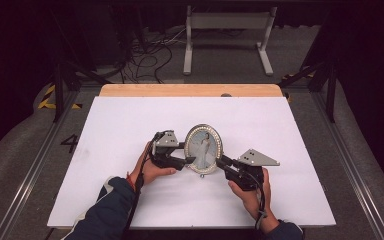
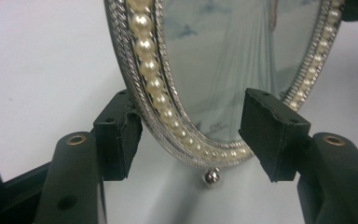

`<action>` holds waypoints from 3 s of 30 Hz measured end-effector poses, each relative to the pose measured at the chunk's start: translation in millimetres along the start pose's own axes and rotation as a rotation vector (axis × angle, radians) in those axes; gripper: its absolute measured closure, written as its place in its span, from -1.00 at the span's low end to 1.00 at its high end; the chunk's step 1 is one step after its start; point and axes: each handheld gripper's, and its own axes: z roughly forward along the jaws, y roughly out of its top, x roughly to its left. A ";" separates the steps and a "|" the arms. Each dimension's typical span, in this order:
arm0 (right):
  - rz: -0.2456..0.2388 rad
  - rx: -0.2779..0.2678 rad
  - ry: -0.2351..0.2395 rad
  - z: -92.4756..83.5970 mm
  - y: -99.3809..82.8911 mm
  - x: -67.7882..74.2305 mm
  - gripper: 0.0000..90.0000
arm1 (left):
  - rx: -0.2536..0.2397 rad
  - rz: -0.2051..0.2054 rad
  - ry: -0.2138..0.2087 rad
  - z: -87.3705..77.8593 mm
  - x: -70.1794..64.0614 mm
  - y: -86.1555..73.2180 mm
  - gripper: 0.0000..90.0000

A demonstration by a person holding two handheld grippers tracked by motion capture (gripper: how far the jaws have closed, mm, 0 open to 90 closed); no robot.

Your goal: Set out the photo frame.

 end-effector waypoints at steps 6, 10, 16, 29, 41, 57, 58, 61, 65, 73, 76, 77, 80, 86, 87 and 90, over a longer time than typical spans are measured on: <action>0.024 0.015 0.011 -1.2 -3.7 1.3 0.67 | -0.042 -0.028 -0.007 3.3 2.1 2.8 -0.16; 0.020 0.019 0.000 1.7 -5.3 2.4 0.68 | -0.032 -0.015 -0.018 4.4 -0.3 3.5 -0.11; 0.024 0.018 -0.016 2.7 -5.9 1.8 0.73 | -0.036 -0.017 -0.029 0.1 2.4 3.0 0.06; 0.029 0.010 -0.013 6.9 -3.3 -2.9 0.70 | -0.014 -0.035 -0.014 -9.5 1.0 -1.0 0.28; 0.007 0.009 -0.022 13.3 -0.4 -3.6 0.66 | 0.013 -0.025 0.028 -16.4 -6.2 -5.6 0.35; -0.004 0.023 -0.013 22.7 3.7 -7.4 0.61 | 0.054 -0.020 0.060 -26.2 -20.0 -10.1 0.38; -0.005 0.024 -0.014 23.3 4.1 -7.4 0.61 | 0.056 -0.022 0.060 -26.8 -20.7 -10.5 0.38; -0.015 0.024 -0.019 24.1 4.6 -6.3 0.60 | 0.064 -0.018 0.066 -28.2 -22.1 -11.7 0.40; -0.021 0.024 -0.019 24.6 4.9 -5.5 0.61 | 0.071 -0.013 0.071 -28.6 -22.7 -12.1 0.39; -0.038 0.040 -0.019 24.8 3.2 -3.9 0.61 | 0.032 -0.018 0.081 -31.0 -20.8 -10.7 0.32; -0.054 0.050 -0.021 25.7 1.1 -1.2 0.60 | 0.002 -0.027 0.086 -32.1 -19.5 -10.4 0.37; -0.051 0.053 -0.022 26.1 0.6 -1.0 0.60 | 0.003 -0.026 0.087 -31.7 -19.7 -10.6 0.40; -0.044 0.054 -0.017 26.7 0.5 -1.5 0.60 | 0.005 -0.024 0.092 -31.8 -19.8 -11.6 0.43; -0.043 0.053 -0.016 27.7 1.9 -2.4 0.59 | 0.005 -0.039 0.083 -33.4 -21.1 -12.8 0.46; -0.040 0.052 -0.015 28.1 2.1 -2.8 0.59 | 0.006 -0.039 0.088 -33.7 -22.0 -12.8 0.46; -0.039 0.054 -0.018 28.9 2.2 -4.0 0.58 | 0.003 -0.036 0.088 -34.6 -24.5 -12.2 0.47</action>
